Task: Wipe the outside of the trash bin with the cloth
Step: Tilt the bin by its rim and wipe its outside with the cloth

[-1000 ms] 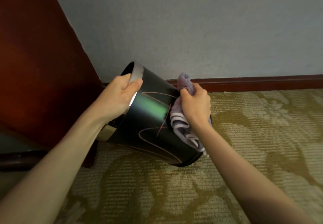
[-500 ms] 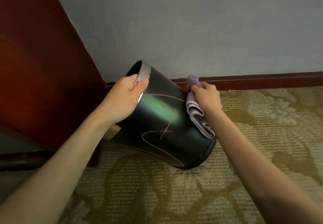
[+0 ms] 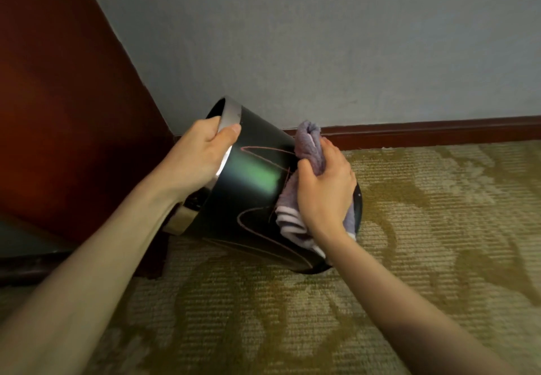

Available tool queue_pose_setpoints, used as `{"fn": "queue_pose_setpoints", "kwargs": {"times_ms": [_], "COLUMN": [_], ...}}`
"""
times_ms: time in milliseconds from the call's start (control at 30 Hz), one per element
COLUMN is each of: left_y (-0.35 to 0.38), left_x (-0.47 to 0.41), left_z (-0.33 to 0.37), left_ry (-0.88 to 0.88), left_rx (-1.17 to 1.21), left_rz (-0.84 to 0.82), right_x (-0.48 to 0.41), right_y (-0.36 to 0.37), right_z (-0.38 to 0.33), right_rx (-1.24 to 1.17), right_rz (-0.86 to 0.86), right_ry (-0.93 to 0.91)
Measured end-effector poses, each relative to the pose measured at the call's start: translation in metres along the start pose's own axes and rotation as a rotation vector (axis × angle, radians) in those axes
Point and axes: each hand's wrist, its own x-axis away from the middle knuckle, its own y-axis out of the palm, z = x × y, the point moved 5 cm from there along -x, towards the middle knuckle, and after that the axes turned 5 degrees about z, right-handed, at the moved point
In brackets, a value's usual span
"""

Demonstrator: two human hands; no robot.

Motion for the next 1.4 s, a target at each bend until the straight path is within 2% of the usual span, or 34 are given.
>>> {"fn": "queue_pose_setpoints", "kwargs": {"times_ms": [133, 400, 533, 667, 800, 933, 1233, 1400], "left_y": [0.001, 0.008, 0.013, 0.018, 0.019, 0.018, 0.022, 0.022], "left_x": [0.005, 0.018, 0.011, 0.005, -0.007, -0.01, 0.0, 0.006], "left_z": [-0.001, 0.004, 0.004, 0.007, 0.008, 0.008, 0.013, 0.015], "left_ry": [-0.014, 0.079, 0.084, 0.082, 0.047, 0.037, 0.001, 0.0], "left_rx": [0.038, 0.017, -0.047, -0.105, -0.159, -0.195, -0.07, -0.043], "left_rz": [-0.019, -0.039, 0.025, 0.049, 0.083, 0.102, 0.05, 0.023], "right_x": [-0.021, -0.083, -0.08, -0.059, -0.028, 0.003, -0.012, -0.038], "right_y": [0.004, 0.038, 0.034, 0.018, 0.005, 0.002, -0.002, 0.008], "right_z": [-0.009, 0.001, 0.006, 0.001, -0.019, -0.028, -0.032, -0.027], "right_rx": [-0.02, 0.091, 0.072, 0.055, -0.008, -0.041, -0.044, 0.006], "right_rz": [-0.082, -0.381, -0.335, -0.211, -0.042, 0.045, 0.0, -0.104], "right_ry": [0.025, 0.288, 0.29, 0.27, 0.137, 0.011, -0.056, 0.034]}}
